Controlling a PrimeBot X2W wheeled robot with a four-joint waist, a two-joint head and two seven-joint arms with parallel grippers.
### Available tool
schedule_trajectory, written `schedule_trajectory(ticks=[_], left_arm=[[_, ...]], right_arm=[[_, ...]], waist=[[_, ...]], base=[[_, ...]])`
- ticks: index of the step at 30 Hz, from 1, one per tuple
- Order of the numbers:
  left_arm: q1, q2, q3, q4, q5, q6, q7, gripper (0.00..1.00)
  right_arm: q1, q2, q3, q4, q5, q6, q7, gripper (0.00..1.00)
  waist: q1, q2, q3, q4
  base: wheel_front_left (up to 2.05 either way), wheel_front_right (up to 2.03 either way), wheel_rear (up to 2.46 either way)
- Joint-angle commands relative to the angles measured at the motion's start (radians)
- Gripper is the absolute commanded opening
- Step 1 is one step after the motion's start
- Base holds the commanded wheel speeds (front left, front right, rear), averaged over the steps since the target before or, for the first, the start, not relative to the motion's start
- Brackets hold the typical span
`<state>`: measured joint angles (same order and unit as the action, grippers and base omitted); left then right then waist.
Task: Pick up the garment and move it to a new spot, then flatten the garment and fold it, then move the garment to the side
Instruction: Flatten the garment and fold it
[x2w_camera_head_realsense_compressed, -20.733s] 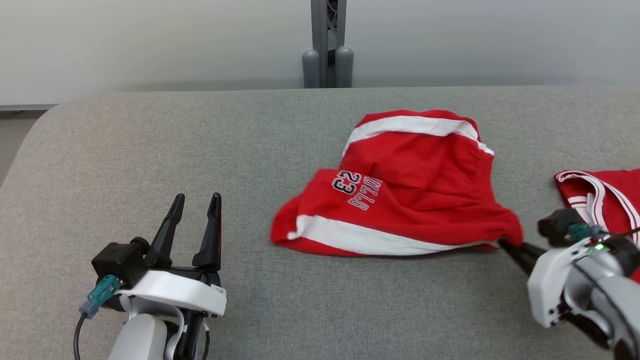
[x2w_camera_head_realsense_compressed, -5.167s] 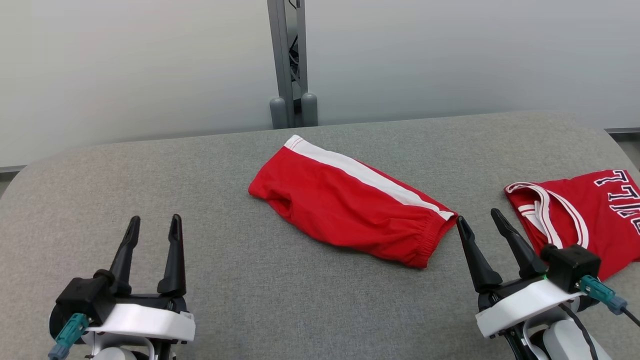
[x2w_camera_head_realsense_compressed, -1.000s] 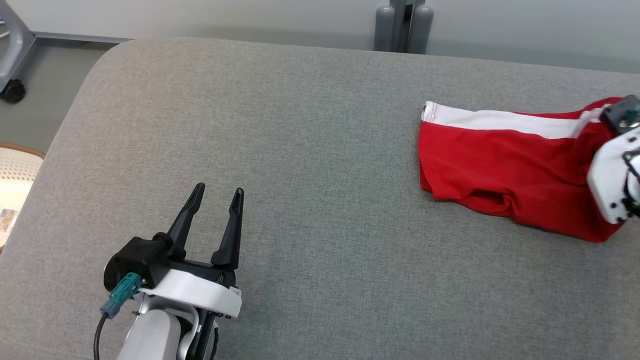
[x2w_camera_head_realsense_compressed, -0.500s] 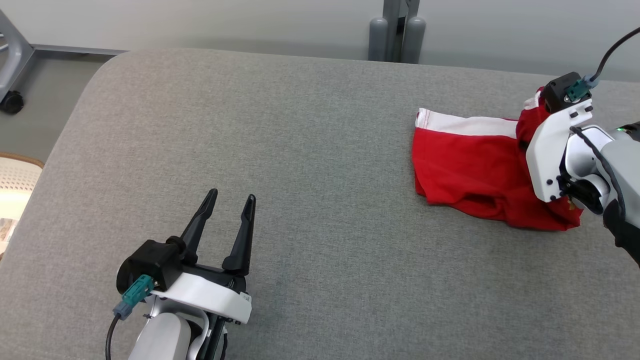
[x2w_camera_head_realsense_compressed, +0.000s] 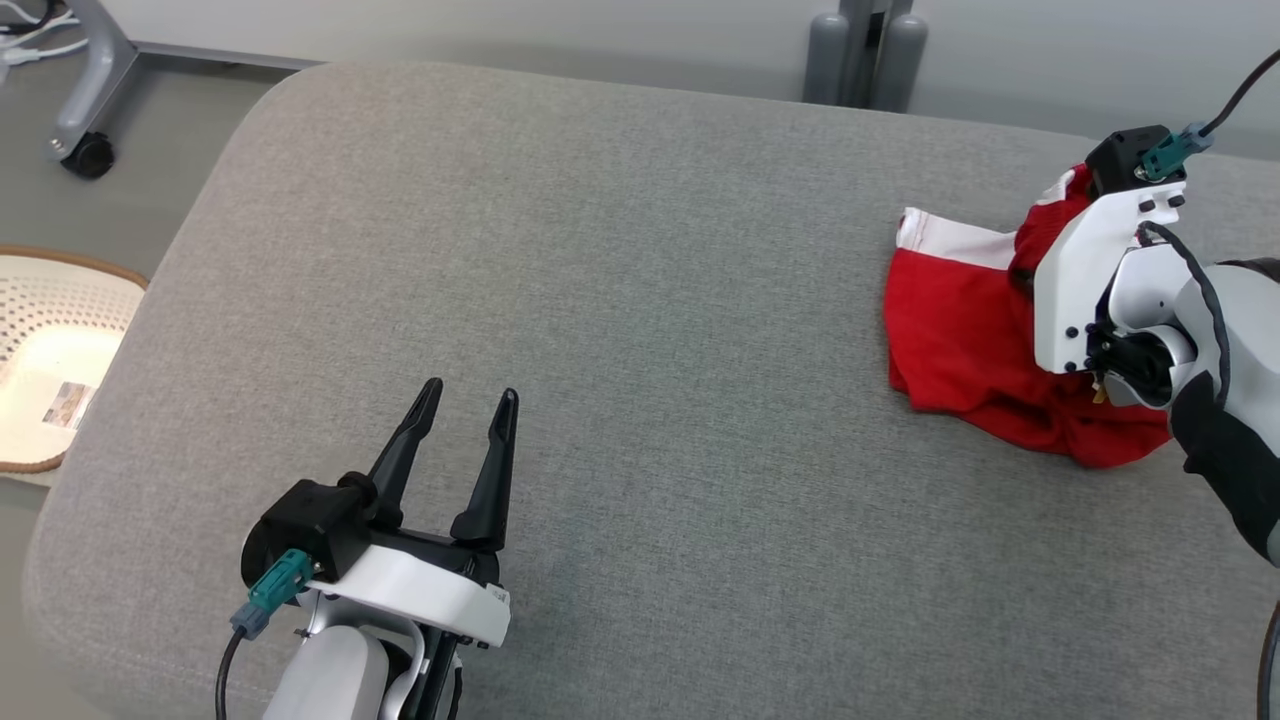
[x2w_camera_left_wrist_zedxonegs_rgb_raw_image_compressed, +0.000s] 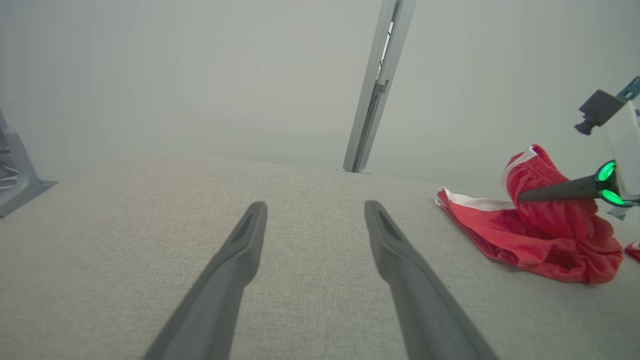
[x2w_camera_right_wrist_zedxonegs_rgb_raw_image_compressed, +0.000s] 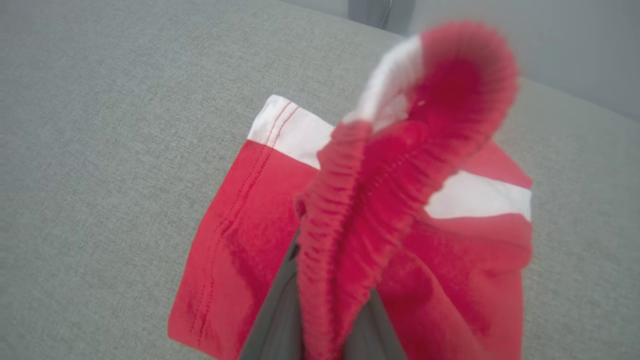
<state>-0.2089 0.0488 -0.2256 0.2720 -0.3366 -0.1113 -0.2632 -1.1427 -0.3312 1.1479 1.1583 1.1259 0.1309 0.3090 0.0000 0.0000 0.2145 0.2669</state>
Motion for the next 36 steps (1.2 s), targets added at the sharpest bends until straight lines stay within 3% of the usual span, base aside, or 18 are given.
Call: schedule_trajectory(ticks=[1,20,21,22,23,36], left_arm=[[-0.013,0.005,0.001,-0.004,-0.004,0.004,-0.001,1.0],[-0.034,0.005,-0.035,-0.012,-0.026,0.013,-0.001,1.0],[-0.035,0.005,-0.036,-0.012,-0.028,0.014,-0.001,1.0],[-0.037,0.005,-0.036,-0.011,-0.028,0.014,-0.001,1.0],[-0.037,0.005,-0.036,-0.01,-0.029,0.015,-0.001,1.0],[-0.02,0.005,-0.029,0.007,-0.018,0.013,-0.001,1.0]], right_arm=[[0.008,0.002,-0.003,0.006,0.009,0.0,0.007,0.0],[0.0,0.03,0.022,0.055,0.039,0.0,-0.019,0.0],[-0.001,0.031,0.024,0.055,0.037,0.0,-0.025,0.28],[-0.003,0.032,0.025,0.056,0.037,0.0,-0.031,0.49],[-0.003,0.033,0.026,0.058,0.038,0.0,-0.036,1.0],[0.018,0.064,0.014,0.008,0.093,0.0,-0.058,1.0]], waist=[[0.0,0.0,0.005,0.008],[0.0,0.0,0.054,0.067],[0.0,0.0,0.055,0.067],[0.0,0.0,0.055,0.068],[0.0,0.0,0.055,0.068],[0.0,0.0,0.009,0.047]], base=[[0.0,0.0,0.0],[0.0,0.0,0.0],[0.0,0.0,0.0],[0.0,0.0,0.0],[0.0,0.0,0.0],[0.0,0.0,0.0]])
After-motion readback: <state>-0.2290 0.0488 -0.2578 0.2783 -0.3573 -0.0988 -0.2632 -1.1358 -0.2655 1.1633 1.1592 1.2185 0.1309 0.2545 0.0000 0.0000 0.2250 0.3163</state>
